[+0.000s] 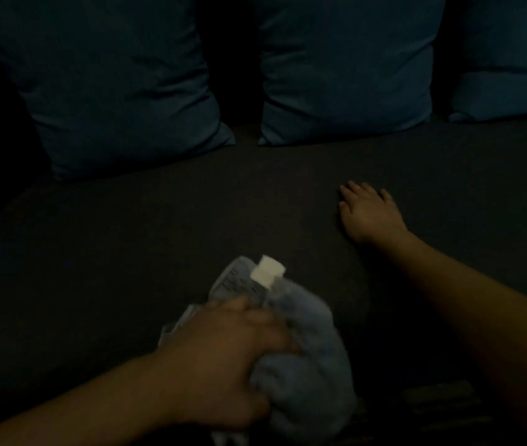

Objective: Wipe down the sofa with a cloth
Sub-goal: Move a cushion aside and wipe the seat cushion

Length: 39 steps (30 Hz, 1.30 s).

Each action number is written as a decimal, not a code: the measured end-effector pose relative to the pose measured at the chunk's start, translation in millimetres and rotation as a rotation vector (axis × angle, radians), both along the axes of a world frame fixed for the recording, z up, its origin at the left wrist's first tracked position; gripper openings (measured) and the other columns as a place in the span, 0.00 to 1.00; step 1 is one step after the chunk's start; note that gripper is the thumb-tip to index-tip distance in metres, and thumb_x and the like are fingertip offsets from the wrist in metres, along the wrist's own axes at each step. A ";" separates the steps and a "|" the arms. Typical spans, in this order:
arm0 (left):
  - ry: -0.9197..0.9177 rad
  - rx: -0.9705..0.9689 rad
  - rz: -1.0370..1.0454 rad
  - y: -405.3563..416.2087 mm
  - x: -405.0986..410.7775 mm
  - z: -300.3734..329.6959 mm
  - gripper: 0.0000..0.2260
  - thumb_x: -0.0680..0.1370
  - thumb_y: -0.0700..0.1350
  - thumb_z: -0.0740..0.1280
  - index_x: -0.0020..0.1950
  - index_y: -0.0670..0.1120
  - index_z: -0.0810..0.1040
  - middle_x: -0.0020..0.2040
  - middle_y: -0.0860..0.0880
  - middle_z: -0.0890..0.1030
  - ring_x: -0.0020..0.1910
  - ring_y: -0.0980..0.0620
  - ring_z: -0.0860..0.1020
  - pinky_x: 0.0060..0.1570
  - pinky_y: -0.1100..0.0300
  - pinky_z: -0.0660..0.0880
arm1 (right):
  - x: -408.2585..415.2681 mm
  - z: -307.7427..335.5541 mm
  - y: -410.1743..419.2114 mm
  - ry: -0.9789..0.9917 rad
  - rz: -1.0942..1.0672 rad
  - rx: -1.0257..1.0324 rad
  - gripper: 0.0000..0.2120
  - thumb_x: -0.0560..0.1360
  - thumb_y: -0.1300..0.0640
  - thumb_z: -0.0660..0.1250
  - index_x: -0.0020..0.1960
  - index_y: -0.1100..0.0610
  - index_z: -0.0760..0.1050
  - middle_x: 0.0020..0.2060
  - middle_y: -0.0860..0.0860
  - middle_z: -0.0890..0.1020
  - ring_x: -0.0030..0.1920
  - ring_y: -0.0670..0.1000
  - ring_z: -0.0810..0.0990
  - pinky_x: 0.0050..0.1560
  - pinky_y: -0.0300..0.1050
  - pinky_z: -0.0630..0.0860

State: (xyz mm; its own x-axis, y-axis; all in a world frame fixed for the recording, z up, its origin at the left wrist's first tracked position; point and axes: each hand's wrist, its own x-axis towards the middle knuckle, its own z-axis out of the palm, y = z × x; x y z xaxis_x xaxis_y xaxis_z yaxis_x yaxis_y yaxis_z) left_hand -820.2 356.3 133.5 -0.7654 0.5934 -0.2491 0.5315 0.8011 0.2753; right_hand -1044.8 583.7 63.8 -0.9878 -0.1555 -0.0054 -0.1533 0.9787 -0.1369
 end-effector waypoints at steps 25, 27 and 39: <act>0.025 0.294 0.755 -121.5 -79.4 -12.4 0.22 0.70 0.53 0.70 0.63 0.51 0.75 0.55 0.48 0.79 0.50 0.51 0.78 0.52 0.51 0.78 | 68.5 65.2 -162.5 -0.427 0.413 -0.052 0.36 0.67 0.50 0.74 0.71 0.48 0.63 0.67 0.52 0.66 0.63 0.54 0.70 0.62 0.51 0.72; 0.077 0.334 0.750 -123.2 -74.8 -6.6 0.15 0.71 0.49 0.70 0.57 0.49 0.79 0.49 0.48 0.81 0.45 0.53 0.79 0.47 0.54 0.79 | 72.6 71.1 -168.0 -0.344 0.417 -0.048 0.26 0.68 0.49 0.74 0.63 0.47 0.69 0.60 0.50 0.74 0.55 0.51 0.75 0.56 0.49 0.75; 0.339 0.620 0.844 -187.7 -85.8 66.3 0.20 0.66 0.47 0.69 0.58 0.50 0.81 0.48 0.49 0.84 0.47 0.52 0.81 0.44 0.61 0.77 | 76.3 122.7 -230.9 0.062 0.422 -0.387 0.26 0.70 0.49 0.69 0.66 0.52 0.68 0.62 0.53 0.74 0.58 0.54 0.76 0.51 0.47 0.72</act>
